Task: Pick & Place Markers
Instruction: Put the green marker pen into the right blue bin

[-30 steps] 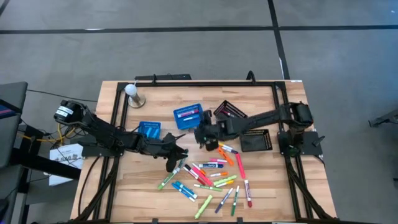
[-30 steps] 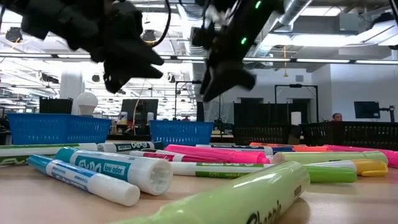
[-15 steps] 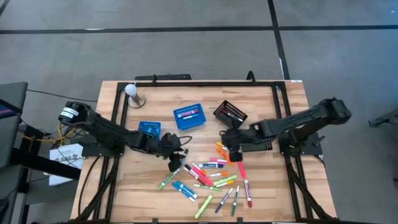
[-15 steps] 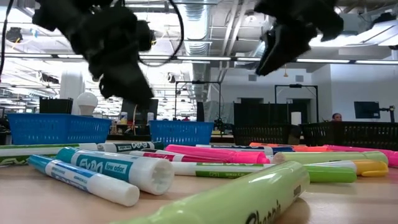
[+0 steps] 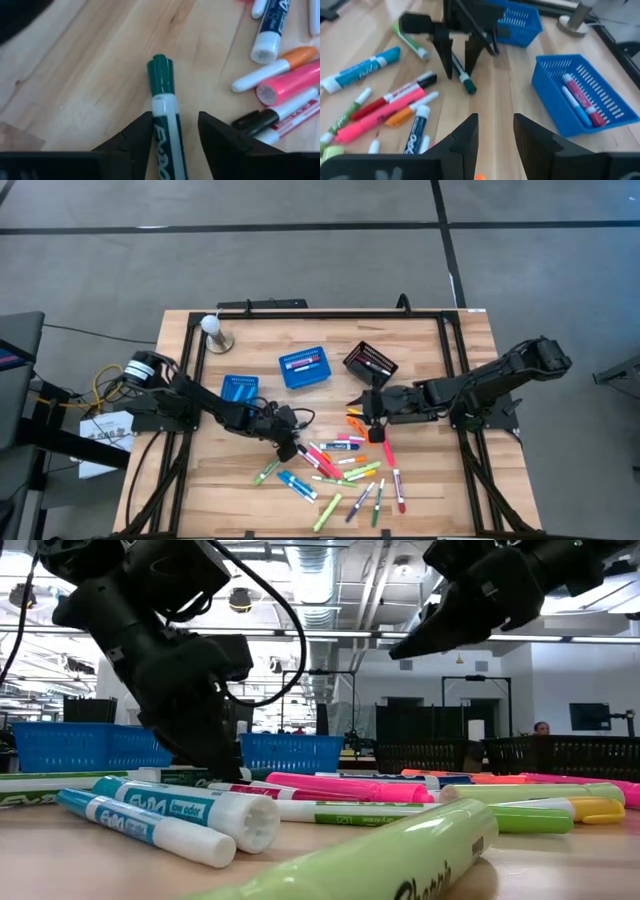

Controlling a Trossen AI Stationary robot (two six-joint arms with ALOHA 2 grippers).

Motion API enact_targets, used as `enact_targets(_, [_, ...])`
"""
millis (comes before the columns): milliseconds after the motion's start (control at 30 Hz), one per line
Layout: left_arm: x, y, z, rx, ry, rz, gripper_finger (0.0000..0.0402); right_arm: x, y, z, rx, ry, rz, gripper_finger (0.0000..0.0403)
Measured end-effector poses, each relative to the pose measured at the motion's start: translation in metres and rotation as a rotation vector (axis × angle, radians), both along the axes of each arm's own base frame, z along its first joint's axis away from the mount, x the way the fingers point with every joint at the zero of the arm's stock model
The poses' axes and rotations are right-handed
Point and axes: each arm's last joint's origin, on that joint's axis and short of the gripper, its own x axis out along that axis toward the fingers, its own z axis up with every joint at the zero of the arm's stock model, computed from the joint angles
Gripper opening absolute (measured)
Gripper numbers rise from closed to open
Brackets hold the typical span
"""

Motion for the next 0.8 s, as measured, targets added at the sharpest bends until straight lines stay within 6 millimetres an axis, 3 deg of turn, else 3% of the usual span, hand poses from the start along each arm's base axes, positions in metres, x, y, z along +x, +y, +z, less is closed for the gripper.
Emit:
enact_targets(267, [-0.003, 0.006, 0.011, 0.098, -0.033, 0.024, 0.0059, 0.000, 0.000, 0.000, 0.001, 0.000, 0.002, 0.0113])
enact_targets(433, [-0.003, 0.018, 0.049, 0.169, -0.182, 0.064, 0.0058, 0.000, 0.000, 0.000, 0.001, 0.000, 0.002, 0.0113])
enact_targets(600, [-0.008, 0.048, 0.089, 0.326, -0.297, 0.138, 0.0081, 0.000, 0.000, 0.000, 0.001, -0.001, 0.001, 0.0113])
enact_targets(800, [-0.003, 0.095, 0.098, 0.360, -0.315, 0.176, 0.0068, 0.001, 0.000, 0.001, 0.001, -0.012, 0.002, 0.0113])
